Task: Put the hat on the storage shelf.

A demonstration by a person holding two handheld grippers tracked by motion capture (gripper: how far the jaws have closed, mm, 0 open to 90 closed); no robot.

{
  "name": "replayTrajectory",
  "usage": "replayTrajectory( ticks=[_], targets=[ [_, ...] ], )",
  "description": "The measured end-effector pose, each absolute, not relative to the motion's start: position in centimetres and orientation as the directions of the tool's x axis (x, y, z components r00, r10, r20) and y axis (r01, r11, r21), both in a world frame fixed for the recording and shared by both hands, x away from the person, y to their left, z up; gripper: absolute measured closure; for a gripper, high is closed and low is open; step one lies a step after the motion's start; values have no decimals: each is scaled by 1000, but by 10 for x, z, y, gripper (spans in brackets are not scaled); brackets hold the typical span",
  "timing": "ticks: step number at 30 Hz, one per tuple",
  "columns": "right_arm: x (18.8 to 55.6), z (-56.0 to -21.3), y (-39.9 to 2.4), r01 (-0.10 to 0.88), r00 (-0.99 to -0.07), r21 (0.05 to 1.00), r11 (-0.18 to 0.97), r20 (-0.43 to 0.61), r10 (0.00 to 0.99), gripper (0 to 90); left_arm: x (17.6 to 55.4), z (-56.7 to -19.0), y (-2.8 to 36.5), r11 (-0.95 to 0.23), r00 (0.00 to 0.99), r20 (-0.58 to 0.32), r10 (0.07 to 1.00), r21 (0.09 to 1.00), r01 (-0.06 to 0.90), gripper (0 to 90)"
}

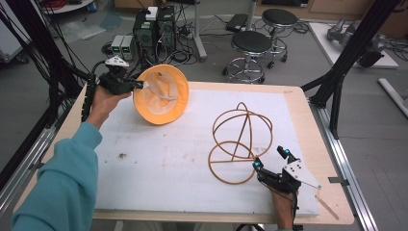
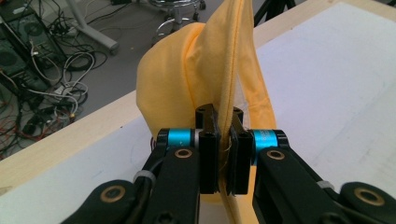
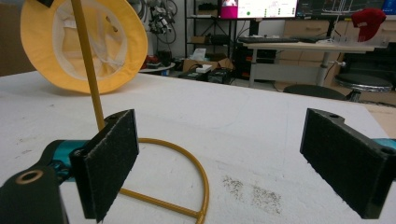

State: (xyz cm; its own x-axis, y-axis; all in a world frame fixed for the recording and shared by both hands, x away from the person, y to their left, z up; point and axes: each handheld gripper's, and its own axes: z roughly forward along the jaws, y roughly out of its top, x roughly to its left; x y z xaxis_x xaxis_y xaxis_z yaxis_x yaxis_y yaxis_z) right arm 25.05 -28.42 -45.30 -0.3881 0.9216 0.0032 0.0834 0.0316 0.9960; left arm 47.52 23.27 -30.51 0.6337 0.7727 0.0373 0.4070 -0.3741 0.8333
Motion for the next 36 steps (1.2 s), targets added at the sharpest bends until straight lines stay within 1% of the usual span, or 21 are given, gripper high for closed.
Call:
replayTrajectory(
  ticks=[16, 28, 36],
  targets=[
    [251, -453, -284, 75, -387, 997, 34, -2, 922, 104, 466, -306, 212, -456, 675, 100, 731, 807, 375, 852],
    [250, -453, -284, 82, -388, 996, 30, 4, 922, 104, 462, -314, 211, -461, 679, 99, 727, 804, 377, 852],
    [251, -453, -285, 74, -386, 997, 37, -5, 922, 104, 453, -314, 199, -476, 704, 102, 703, 803, 359, 851]
  ],
)
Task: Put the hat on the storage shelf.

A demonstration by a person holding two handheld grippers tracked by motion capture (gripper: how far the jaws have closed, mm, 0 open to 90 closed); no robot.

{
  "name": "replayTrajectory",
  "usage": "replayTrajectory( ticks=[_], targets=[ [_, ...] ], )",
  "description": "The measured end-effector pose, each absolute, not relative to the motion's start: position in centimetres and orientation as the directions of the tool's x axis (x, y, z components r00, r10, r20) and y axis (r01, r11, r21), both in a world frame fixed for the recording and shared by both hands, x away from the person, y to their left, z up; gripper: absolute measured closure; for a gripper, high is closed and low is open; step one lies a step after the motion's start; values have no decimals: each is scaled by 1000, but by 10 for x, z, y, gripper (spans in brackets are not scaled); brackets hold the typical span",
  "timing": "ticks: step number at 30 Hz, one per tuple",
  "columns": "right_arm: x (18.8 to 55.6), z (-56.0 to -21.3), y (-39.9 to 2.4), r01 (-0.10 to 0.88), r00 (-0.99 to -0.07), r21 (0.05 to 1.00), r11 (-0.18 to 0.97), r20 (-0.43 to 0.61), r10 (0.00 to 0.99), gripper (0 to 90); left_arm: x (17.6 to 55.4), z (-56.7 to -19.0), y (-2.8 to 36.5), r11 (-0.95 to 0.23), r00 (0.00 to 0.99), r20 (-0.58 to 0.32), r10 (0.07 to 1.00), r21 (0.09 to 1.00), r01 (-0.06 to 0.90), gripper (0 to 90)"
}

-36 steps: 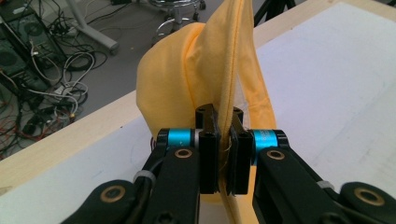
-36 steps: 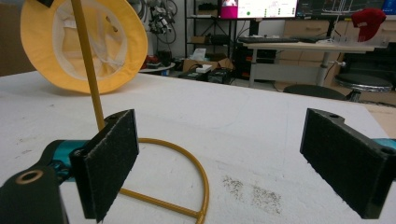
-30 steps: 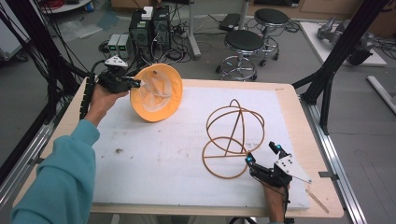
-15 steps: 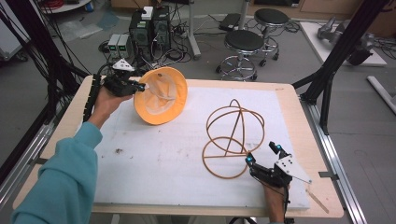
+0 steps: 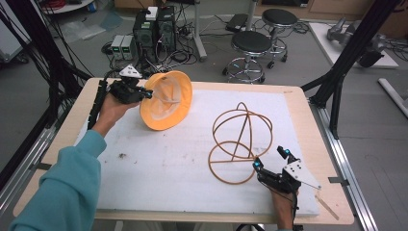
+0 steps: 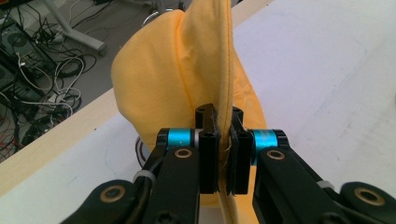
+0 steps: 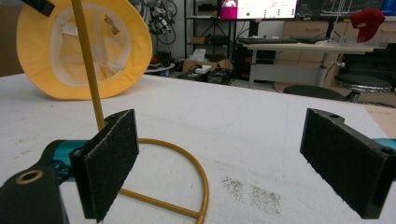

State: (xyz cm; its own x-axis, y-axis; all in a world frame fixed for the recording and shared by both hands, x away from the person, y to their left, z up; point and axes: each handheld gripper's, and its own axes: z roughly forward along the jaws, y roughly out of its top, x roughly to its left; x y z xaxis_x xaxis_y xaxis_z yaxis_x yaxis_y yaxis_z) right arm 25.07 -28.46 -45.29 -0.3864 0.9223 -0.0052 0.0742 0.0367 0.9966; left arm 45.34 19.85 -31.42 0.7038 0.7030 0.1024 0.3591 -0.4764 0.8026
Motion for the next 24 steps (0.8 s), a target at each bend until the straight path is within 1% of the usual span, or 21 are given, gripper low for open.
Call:
replayTrajectory(
  ticks=[9, 13, 18, 24],
  targets=[
    [250, -453, -285, 80, -385, 996, 28, 5, 923, 104, 442, -312, 185, -464, 726, 75, 684, 813, 352, 851],
    [250, -453, -285, 80, -386, 996, 25, 7, 922, 104, 436, -312, 176, -453, 737, 48, 674, 816, 360, 850],
    [250, -453, -285, 75, -386, 997, 25, 6, 922, 104, 427, -314, 160, -425, 766, -3, 642, 831, 359, 848],
    [250, -453, -285, 79, -385, 997, 20, 12, 923, 104, 418, -318, 139, -419, 801, -32, 597, 839, 346, 846]
  ],
)
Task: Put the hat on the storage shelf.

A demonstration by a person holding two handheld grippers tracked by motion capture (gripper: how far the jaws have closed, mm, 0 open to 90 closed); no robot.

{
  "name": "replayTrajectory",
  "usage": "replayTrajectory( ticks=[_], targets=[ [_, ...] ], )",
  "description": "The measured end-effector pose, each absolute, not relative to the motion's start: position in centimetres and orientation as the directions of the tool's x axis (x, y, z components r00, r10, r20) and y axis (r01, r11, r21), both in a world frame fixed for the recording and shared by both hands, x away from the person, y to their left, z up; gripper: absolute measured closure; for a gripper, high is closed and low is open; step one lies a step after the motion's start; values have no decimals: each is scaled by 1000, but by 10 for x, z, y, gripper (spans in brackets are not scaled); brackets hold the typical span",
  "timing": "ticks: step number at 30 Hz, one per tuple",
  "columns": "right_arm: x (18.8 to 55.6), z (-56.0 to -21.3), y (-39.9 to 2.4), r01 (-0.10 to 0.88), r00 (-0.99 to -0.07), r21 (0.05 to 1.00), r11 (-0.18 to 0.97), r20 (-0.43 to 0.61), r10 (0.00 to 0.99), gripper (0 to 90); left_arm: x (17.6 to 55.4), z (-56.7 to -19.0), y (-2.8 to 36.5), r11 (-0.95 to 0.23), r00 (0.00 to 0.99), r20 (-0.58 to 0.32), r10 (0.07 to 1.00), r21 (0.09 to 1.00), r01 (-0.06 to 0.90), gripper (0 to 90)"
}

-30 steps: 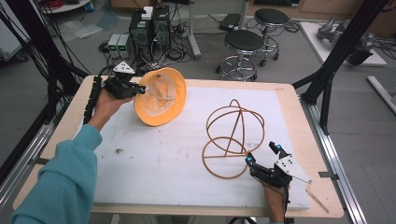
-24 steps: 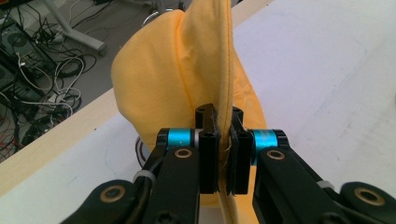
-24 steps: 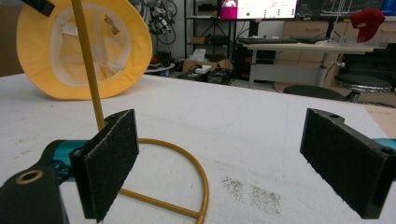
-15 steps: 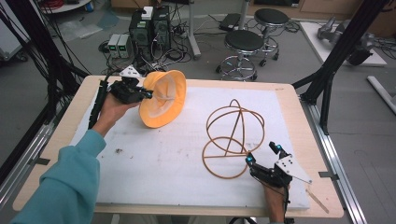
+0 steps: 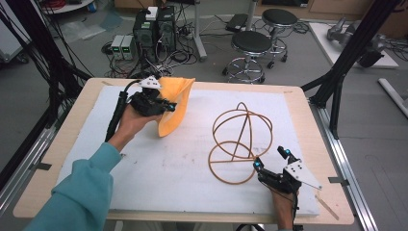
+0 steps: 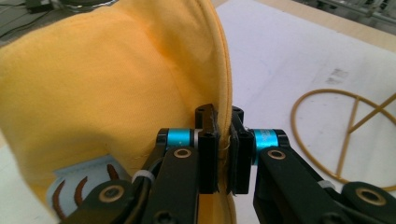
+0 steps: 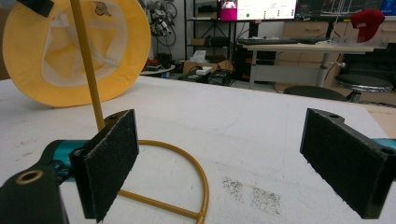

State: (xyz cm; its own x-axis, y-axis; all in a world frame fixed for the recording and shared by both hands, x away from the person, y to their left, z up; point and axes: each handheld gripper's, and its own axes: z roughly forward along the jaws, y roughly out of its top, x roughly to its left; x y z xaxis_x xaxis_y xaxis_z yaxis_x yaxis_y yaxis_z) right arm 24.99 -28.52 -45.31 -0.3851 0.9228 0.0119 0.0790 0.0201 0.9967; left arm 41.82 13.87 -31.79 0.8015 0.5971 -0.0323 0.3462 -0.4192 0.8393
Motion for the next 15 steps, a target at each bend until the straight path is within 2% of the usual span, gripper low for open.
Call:
replayTrajectory(
  ticks=[7, 15],
  targets=[
    [250, -453, -285, 79, -387, 997, 20, 12, 922, 104, 413, -321, 125, -374, 822, -103, 560, 854, 362, 845],
    [250, -453, -285, 74, -385, 997, 20, 10, 923, 104, 398, -327, 118, -394, 852, -122, 508, 847, 356, 825]
  ],
)
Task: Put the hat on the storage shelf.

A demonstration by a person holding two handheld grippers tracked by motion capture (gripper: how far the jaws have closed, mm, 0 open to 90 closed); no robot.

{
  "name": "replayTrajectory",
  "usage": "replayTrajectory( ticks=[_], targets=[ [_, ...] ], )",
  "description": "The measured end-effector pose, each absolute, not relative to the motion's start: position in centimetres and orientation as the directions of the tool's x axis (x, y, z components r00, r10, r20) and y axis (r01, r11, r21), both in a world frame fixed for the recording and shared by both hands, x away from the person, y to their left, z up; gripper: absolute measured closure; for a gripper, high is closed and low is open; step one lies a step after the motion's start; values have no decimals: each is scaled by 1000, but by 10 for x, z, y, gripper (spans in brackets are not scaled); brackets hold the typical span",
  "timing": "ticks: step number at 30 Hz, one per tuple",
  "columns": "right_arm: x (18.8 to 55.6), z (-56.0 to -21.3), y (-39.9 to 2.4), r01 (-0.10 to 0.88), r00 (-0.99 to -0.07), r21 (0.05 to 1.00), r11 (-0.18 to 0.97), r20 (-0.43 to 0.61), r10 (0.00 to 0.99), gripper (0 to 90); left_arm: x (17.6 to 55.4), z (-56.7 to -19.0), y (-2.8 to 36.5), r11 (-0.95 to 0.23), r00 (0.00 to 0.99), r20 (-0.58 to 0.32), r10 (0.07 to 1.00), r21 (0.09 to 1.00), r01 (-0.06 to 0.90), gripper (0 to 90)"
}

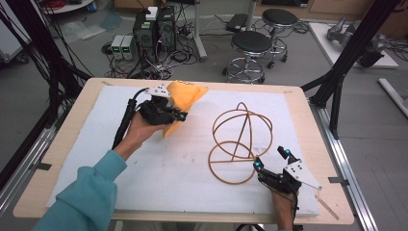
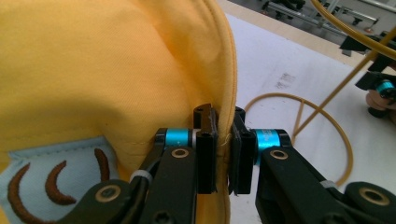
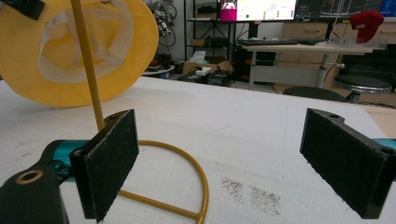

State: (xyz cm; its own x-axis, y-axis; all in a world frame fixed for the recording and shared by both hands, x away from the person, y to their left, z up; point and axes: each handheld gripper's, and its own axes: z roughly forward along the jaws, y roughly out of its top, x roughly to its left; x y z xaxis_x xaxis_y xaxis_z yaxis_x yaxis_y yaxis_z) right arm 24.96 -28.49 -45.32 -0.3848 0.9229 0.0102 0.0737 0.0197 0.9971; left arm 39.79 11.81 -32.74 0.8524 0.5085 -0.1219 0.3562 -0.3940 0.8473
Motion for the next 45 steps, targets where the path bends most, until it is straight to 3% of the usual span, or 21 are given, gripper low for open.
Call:
replayTrajectory(
  ticks=[18, 31, 45],
  targets=[
    [250, -453, -285, 76, -382, 997, 19, 11, 924, 104, 373, -334, 114, -408, 884, -181, 432, 835, 370, 638],
    [249, -453, -284, 69, -379, 997, 29, -1, 926, 104, 362, -330, 129, -373, 869, -157, 469, 857, 356, 134],
    [250, -453, -284, 75, -380, 997, 30, 1, 925, 104, 362, -347, 146, -369, 867, -100, 488, 877, 309, 127]
  ],
)
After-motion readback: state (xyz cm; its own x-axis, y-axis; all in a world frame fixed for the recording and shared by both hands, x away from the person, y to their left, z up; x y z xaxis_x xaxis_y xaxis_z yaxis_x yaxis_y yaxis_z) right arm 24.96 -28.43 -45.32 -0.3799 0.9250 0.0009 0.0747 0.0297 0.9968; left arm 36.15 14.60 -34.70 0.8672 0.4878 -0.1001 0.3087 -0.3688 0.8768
